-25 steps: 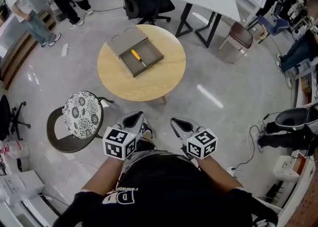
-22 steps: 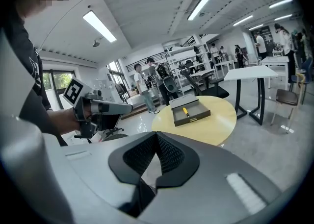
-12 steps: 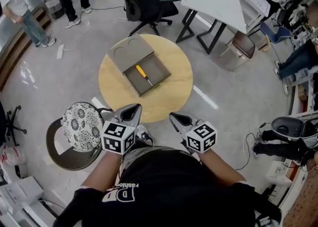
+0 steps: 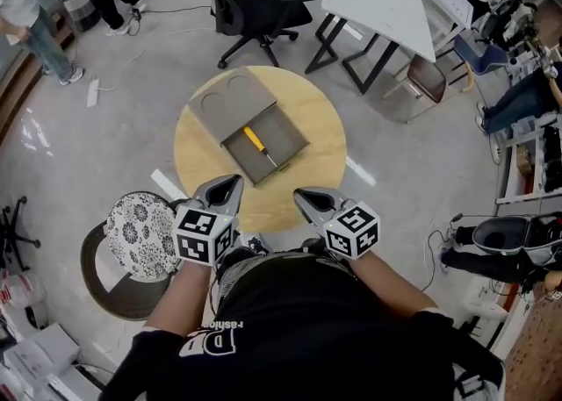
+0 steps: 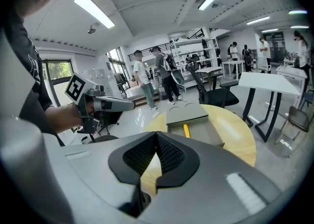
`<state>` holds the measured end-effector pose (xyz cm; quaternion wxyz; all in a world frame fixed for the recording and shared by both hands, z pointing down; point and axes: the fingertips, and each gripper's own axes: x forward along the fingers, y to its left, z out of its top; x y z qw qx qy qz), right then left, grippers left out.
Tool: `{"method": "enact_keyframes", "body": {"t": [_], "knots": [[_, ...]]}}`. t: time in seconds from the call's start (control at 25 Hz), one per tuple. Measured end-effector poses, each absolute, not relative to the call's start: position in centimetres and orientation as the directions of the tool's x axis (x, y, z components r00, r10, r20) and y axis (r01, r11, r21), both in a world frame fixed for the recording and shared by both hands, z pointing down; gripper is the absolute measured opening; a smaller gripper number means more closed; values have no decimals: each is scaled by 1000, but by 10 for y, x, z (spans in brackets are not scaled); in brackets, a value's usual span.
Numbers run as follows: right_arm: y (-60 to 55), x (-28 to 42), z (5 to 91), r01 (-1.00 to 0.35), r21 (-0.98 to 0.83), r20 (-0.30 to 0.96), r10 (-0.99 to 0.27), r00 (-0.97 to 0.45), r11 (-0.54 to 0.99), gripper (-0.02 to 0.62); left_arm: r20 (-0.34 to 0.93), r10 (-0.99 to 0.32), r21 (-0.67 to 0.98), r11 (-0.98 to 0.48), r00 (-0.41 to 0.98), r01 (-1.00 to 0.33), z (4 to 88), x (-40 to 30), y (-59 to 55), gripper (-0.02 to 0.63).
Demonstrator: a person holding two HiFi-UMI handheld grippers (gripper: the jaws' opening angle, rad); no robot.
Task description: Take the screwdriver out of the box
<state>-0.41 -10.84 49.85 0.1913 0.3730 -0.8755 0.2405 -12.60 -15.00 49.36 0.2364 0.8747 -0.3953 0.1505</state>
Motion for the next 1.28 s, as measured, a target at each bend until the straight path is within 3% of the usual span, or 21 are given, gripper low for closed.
{"method": "enact_keyframes", "body": {"t": [0.44, 1.28], "knots": [[-133, -24, 501, -719, -265, 545, -515, -661, 643, 0, 456, -654, 336, -502, 604, -797, 509, -158, -163, 58], [-188, -7, 510, -588, -317, 511, -389, -767, 744, 0, 524, -715, 305, -350, 463, -886, 521, -134, -184, 60]]}}
